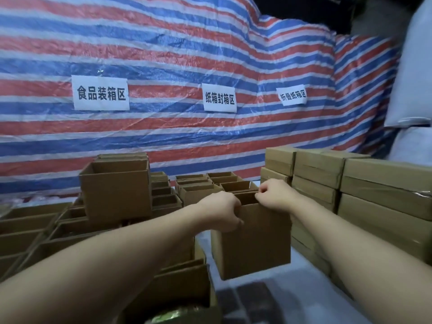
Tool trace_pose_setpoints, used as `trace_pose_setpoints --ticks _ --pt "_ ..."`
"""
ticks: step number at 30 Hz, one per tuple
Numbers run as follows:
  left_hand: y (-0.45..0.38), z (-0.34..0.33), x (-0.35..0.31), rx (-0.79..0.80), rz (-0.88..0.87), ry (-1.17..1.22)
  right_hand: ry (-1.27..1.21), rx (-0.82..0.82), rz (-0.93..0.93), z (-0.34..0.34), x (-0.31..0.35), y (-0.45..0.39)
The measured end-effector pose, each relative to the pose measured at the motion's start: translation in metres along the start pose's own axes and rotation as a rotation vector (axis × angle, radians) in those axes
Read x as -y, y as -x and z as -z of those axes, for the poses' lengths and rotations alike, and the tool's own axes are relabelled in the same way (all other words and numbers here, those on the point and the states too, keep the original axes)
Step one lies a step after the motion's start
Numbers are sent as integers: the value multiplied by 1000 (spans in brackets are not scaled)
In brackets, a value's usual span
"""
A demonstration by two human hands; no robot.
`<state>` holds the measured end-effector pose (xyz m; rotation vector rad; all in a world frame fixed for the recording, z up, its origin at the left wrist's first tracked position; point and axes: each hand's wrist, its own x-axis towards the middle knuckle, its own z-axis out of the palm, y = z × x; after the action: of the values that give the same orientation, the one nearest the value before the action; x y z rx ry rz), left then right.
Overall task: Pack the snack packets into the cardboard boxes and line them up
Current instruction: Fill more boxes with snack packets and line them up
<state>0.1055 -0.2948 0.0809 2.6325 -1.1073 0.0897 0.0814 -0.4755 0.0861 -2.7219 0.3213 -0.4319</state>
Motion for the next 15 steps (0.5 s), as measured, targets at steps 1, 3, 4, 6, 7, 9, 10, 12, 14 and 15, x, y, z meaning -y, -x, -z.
trace_pose_setpoints --ticks 1,3,4,6,7,9,10,12,14,15 --pt "14 5 -9 -5 -11 1 5 1 -11 7 3 12" --pt "41 12 -23 -15 -26 -10 14 10 -33 18 11 37" --pt "55 15 -30 -23 -31 -21 25 21 -38 22 15 49" --pt "81 18 -39 -43 -41 -33 54 37 -26 29 24 72" --pt "94 21 -43 -58 -51 -38 64 38 -15 34 29 83" --pt "118 28 -48 -107 -85 -50 81 36 -8 47 40 103" --pt "130 34 -51 -137 -106 -47 87 34 -20 55 47 113" --pt "150 46 -55 -196 -141 -18 95 45 -70 72 60 130" --pt "164 54 -61 -239 -173 -4 111 59 -113 87 70 144" --pt "171 56 -65 -254 -182 6 134 67 -134 93 74 150"
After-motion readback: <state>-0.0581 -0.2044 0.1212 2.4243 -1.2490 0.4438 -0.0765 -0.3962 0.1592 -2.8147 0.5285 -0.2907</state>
